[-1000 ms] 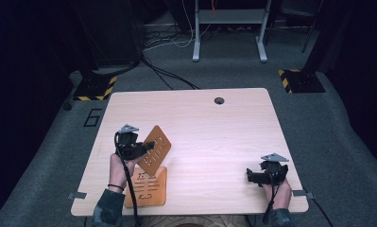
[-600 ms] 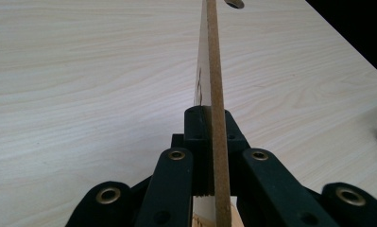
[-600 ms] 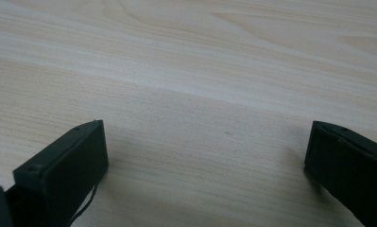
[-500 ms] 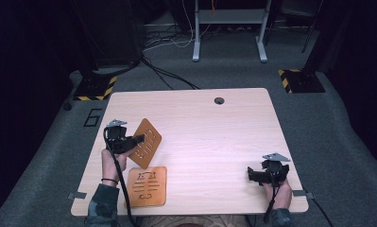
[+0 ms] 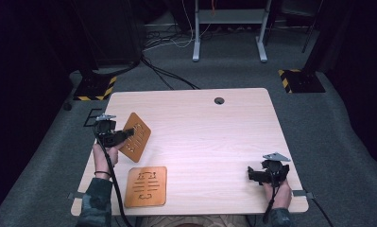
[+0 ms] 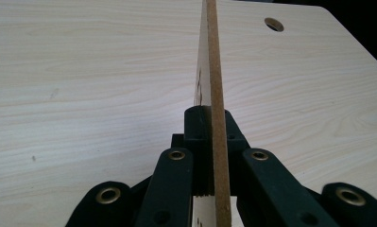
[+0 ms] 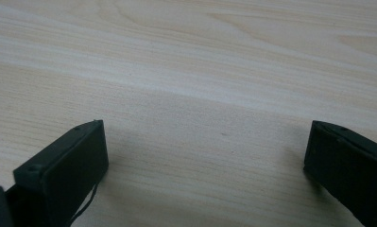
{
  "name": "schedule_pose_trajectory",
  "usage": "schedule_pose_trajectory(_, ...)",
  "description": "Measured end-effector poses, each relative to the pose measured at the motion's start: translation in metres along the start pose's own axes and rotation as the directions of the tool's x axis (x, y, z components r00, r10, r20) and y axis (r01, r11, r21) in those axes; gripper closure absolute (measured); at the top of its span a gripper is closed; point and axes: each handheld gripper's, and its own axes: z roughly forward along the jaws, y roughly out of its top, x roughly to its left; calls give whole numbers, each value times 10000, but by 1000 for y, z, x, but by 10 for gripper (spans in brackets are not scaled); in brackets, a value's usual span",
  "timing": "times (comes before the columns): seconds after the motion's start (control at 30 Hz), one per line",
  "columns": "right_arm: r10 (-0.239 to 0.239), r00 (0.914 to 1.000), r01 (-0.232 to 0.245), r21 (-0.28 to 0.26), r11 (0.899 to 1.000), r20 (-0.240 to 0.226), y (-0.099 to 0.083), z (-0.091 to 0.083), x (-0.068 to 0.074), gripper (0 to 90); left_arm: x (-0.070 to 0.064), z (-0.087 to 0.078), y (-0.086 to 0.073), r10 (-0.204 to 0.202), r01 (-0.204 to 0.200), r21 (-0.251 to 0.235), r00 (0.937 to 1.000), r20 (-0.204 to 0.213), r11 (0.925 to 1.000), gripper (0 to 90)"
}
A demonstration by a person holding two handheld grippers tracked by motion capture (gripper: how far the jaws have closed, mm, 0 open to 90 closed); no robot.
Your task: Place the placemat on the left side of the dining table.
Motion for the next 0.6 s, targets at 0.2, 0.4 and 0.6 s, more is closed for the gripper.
schedule_pose_trajectory(0.2, 23, 10000, -23, 1, 10000, 13, 0, 0, 0, 0, 12, -1, 5, -274, 272, -121, 9994, -218, 9996, 861)
schedule_pose_trajectory(0.4, 20, 10000, -20, 3, 10000, 39, 0, 0, 0, 0, 21, 1, 7, -550, 546, -122, 9979, -349, 9984, 860)
schedule_pose_trajectory(0.6, 11, 10000, -11, 7, 10000, 28, 0, 0, 0, 0, 28, 4, 11, -842, 838, -95, 9950, -538, 9964, 861)
